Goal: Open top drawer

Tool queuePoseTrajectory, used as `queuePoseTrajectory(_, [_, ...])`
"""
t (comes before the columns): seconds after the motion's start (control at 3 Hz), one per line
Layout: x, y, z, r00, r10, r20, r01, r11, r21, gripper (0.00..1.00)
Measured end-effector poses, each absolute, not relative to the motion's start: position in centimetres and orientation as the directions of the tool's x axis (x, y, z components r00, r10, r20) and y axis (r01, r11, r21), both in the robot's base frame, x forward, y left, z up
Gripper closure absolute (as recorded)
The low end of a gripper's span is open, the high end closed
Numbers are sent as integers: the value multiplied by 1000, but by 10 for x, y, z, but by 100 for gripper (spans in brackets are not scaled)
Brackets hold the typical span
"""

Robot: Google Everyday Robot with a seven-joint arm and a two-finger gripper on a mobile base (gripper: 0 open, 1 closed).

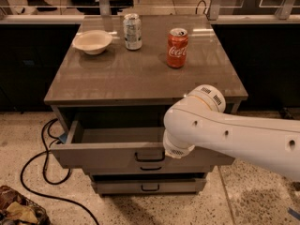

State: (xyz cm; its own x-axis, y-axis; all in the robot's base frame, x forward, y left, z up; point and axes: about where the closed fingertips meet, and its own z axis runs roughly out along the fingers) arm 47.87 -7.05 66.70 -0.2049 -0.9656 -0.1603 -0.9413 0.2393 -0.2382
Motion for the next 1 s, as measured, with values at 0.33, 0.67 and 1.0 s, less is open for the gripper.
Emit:
queuePoseTrajectory(0.33, [478,-71,668,-204,-966,-160,-941,239,-240,13])
queuePoseTrajectory(0.67, [478,-71,669,-204,-966,-159,-940,238,-242,0])
queuePoseTrajectory(1.0, [478,-71,670,-204,-966,-157,-940,238,-244,0])
